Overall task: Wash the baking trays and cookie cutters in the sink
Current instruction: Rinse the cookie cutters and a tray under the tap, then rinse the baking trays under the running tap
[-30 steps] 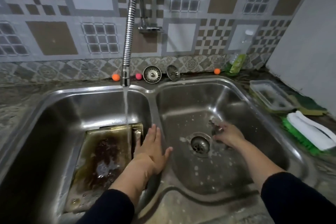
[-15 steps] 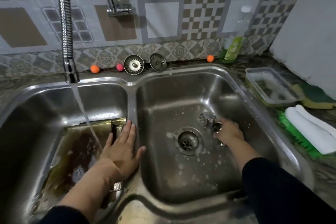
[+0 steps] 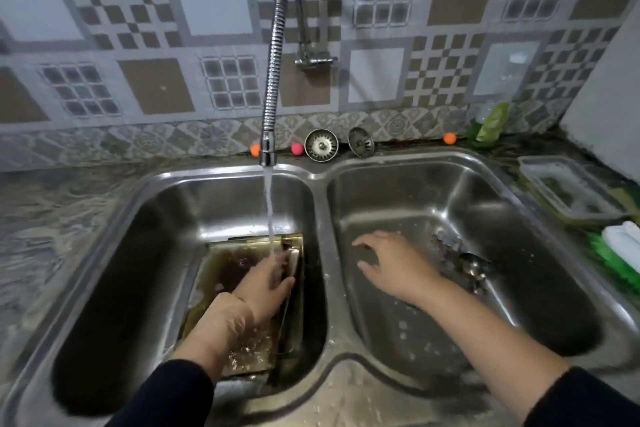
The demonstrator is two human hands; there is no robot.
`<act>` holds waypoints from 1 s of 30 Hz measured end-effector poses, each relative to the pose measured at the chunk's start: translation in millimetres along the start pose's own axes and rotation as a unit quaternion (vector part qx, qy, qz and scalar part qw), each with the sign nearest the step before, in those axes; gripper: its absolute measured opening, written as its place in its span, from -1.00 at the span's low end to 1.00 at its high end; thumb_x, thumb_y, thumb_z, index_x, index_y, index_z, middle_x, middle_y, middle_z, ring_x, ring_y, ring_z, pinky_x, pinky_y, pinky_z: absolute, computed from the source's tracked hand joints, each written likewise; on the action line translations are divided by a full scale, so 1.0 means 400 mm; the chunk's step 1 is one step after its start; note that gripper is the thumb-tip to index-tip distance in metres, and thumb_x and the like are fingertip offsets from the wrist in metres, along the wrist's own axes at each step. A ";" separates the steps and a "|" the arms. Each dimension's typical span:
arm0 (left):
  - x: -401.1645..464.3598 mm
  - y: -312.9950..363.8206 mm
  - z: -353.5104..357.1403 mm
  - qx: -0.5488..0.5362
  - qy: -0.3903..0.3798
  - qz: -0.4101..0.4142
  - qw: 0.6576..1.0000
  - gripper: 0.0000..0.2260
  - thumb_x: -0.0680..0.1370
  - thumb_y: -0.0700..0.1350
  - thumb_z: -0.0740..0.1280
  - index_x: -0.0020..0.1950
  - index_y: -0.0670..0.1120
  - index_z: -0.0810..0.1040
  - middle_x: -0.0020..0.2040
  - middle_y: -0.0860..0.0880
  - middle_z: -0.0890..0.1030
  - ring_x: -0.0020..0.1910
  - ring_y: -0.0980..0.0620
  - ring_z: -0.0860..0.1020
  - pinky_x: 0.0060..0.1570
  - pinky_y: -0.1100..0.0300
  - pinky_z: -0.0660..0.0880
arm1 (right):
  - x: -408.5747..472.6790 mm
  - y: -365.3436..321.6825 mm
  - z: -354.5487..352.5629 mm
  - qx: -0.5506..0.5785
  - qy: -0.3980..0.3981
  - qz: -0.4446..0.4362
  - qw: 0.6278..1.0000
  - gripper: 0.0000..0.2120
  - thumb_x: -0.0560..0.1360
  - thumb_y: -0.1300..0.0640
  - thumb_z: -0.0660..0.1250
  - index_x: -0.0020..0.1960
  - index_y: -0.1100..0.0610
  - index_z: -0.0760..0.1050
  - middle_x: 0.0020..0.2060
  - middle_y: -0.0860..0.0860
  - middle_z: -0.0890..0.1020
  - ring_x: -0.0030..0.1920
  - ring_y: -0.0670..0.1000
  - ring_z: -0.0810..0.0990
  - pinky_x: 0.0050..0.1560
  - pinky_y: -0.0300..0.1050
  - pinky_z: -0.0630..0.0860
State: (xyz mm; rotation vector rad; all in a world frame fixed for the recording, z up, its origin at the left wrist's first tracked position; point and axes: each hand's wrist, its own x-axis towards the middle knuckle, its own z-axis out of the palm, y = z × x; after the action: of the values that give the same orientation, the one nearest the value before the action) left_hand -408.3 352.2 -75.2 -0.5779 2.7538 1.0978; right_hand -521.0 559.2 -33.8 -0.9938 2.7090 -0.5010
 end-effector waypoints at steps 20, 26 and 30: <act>-0.004 -0.389 -0.073 -0.038 -0.057 -0.206 0.976 -0.30 0.44 0.16 0.36 0.51 0.06 0.15 0.39 -0.11 0.38 0.36 -0.12 0.38 0.41 0.00 0.27 | 0.191 -0.366 0.427 0.132 -0.105 0.270 0.948 -0.45 0.49 0.05 0.28 0.45 -0.01 0.21 0.35 0.16 0.39 0.42 0.19 0.25 0.33 0.02 0.38; -0.027 -0.384 -0.080 -0.071 -0.086 -0.204 0.973 -0.25 0.42 0.27 0.32 0.53 0.20 0.06 0.45 -0.15 0.30 0.39 -0.18 0.32 0.43 -0.03 0.22 | 0.163 -0.374 0.384 0.318 -0.007 0.208 0.925 -0.52 0.59 0.00 0.20 0.46 -0.16 0.15 0.39 0.01 0.39 0.33 0.11 0.44 0.23 0.01 0.41; -0.055 -0.320 -0.066 -0.013 -0.146 -0.193 0.970 -0.28 0.48 0.40 0.11 0.54 0.22 -0.09 0.57 -0.11 -0.01 0.53 -0.18 0.05 0.50 -0.05 0.01 | 0.120 -0.370 0.330 0.362 0.041 0.176 0.914 -0.52 0.62 -0.09 0.06 0.52 -0.16 0.09 0.48 -0.03 0.28 0.44 0.05 0.29 0.36 0.01 0.28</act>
State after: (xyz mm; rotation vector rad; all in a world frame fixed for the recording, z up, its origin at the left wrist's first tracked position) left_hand -337.1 255.8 -131.9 -0.8371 2.2554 1.0309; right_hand -429.6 389.9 -102.4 -0.2822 2.3417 -1.3435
